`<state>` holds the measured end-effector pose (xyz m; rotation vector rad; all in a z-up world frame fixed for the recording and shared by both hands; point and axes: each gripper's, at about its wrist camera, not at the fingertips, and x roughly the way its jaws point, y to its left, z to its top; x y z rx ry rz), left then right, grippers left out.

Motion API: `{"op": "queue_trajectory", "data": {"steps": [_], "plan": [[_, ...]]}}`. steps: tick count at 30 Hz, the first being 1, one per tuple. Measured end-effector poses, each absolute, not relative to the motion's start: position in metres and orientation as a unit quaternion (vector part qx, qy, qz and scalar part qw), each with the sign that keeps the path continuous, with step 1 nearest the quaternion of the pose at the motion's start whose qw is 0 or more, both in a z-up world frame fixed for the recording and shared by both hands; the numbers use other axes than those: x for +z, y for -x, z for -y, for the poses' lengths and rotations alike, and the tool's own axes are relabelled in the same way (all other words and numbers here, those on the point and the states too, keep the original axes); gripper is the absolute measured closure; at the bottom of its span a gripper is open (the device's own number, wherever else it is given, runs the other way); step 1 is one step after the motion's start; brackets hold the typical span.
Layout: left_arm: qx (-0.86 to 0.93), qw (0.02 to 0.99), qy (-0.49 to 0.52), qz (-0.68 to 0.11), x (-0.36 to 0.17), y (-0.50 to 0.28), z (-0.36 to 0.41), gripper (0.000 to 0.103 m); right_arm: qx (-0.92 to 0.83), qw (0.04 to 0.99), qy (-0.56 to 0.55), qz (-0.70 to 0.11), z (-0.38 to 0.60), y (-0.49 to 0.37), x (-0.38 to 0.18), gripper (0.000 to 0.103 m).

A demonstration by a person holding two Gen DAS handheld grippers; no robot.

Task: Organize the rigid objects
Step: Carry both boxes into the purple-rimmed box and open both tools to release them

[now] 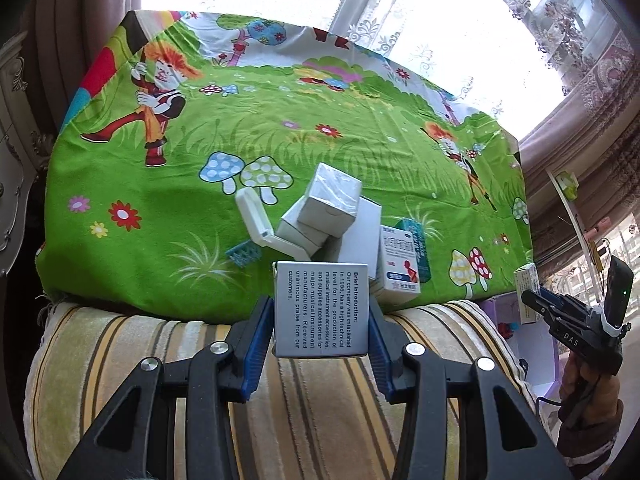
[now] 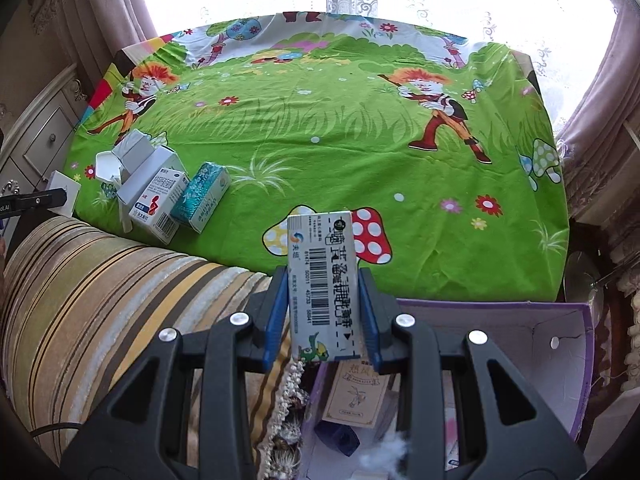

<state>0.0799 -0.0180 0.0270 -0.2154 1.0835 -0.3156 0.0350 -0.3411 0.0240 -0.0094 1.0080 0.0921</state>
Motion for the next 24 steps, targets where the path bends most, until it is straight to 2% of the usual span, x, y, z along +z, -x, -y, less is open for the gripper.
{"op": "queue_trajectory", "data": {"steps": [24], "plan": [[-0.323, 0.803, 0.006, -0.502, 0.043, -0.031, 0.183, 0.058, -0.099, 0.881, -0.065, -0.457, 0.449, 0.072, 0.039, 0.065]]}}
